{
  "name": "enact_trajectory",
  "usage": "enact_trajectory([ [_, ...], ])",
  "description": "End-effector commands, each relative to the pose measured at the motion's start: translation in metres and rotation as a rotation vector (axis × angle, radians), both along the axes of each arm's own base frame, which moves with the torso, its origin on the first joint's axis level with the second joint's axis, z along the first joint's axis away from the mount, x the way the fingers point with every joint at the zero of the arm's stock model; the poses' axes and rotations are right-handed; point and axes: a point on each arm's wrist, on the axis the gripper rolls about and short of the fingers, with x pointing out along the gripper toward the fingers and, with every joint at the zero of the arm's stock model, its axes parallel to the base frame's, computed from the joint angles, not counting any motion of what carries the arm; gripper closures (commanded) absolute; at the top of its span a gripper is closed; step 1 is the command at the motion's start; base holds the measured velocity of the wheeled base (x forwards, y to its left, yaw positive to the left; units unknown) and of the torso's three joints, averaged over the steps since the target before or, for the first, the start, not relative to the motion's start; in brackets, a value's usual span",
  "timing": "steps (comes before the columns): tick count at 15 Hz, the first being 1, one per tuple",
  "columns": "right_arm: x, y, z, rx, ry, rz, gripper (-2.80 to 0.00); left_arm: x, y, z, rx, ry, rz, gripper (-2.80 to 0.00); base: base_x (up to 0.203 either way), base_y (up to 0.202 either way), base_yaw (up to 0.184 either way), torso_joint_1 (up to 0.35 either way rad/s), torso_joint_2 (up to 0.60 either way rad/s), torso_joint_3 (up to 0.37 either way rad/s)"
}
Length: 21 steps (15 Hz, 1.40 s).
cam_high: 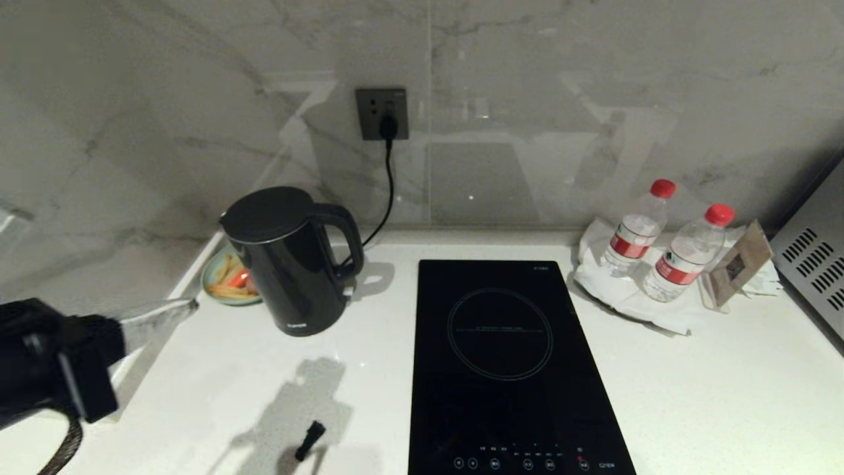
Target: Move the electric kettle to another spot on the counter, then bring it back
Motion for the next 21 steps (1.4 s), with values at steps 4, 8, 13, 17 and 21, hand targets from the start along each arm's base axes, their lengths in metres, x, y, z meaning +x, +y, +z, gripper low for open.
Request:
enact_trajectory([
  [4,0.0,0.0,0.0,0.0,0.0,0.001,0.0,0.061,-0.096,-0.048,0.09,0.148,-0.027,0.0,0.0,0.0,0.0,0.0,0.0,0.0],
  [8,0.0,0.0,0.0,0.0,0.0,0.001,0.0,0.08,-0.145,-0.076,0.073,0.096,0.056,0.0,0.0,0.0,0.0,0.0,0.0,0.0],
  [13,0.0,0.0,0.0,0.0,0.0,0.001,0.0,0.099,-0.192,-0.115,0.084,0.022,0.149,0.0,0.0,0.0,0.0,0.0,0.0,0.0],
  [17,0.0,0.0,0.0,0.0,0.0,0.001,0.0,0.122,-0.218,-0.136,0.143,-0.026,0.158,0.0,0.0,0.0,0.0,0.0,0.0,0.0],
  [21,0.0,0.0,0.0,0.0,0.0,0.001,0.0,0.149,-0.234,-0.161,0.196,-0.025,0.172,-2.8,0.0,0.0,0.0,0.0,0.0,0.0],
])
